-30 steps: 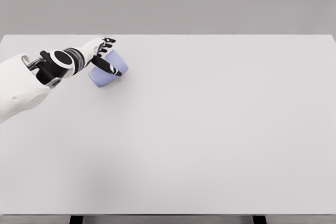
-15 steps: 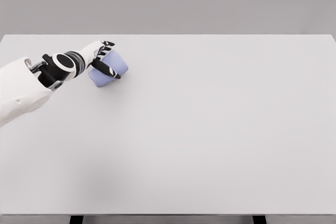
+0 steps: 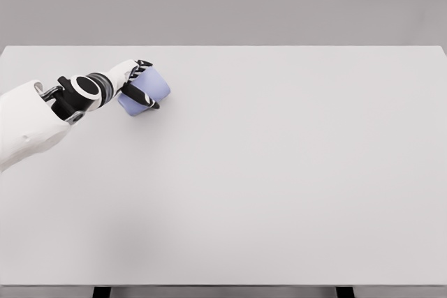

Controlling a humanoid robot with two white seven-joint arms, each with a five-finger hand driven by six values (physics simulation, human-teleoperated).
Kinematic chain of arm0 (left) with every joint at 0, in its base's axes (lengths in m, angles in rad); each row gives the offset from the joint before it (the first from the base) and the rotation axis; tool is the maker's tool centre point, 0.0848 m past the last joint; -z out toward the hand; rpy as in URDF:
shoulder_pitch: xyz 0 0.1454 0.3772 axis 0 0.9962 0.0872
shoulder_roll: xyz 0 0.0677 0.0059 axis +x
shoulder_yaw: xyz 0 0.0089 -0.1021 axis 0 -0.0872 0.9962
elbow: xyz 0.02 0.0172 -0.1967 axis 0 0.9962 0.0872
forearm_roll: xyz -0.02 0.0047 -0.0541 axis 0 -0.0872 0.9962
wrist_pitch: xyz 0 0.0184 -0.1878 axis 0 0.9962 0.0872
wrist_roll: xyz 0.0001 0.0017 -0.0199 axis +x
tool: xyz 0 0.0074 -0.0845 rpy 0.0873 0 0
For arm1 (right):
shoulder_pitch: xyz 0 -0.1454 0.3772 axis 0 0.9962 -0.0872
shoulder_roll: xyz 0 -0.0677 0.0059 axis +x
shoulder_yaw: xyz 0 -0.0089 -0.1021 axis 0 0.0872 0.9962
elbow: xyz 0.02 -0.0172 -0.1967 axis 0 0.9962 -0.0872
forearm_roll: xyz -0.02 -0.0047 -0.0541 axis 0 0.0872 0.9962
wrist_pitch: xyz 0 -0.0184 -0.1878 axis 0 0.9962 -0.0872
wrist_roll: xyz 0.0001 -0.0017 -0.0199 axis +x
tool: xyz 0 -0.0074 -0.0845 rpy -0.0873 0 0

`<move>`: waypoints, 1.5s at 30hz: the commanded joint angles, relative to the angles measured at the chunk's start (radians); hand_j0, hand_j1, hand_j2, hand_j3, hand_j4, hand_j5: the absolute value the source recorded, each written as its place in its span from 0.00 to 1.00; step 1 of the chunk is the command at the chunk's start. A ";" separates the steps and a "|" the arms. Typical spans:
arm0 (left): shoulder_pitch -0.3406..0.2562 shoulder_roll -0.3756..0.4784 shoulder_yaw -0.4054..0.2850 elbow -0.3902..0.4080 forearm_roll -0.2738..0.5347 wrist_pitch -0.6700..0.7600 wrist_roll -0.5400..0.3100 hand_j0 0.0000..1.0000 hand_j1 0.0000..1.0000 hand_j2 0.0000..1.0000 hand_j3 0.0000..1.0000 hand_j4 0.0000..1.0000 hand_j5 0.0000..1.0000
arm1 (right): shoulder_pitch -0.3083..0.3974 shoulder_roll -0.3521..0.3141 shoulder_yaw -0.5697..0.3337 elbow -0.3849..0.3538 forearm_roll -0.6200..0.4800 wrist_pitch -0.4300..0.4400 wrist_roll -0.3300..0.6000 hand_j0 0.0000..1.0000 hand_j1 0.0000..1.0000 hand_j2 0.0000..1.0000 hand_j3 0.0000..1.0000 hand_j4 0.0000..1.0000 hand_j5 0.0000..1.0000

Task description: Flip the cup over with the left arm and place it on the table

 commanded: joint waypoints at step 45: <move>0.155 0.000 0.410 0.566 0.041 -0.805 -0.806 0.62 0.62 0.62 0.62 0.62 0.62 | -0.002 0.000 0.000 0.000 0.000 0.000 0.000 1.00 1.00 1.00 1.00 1.00 1.00</move>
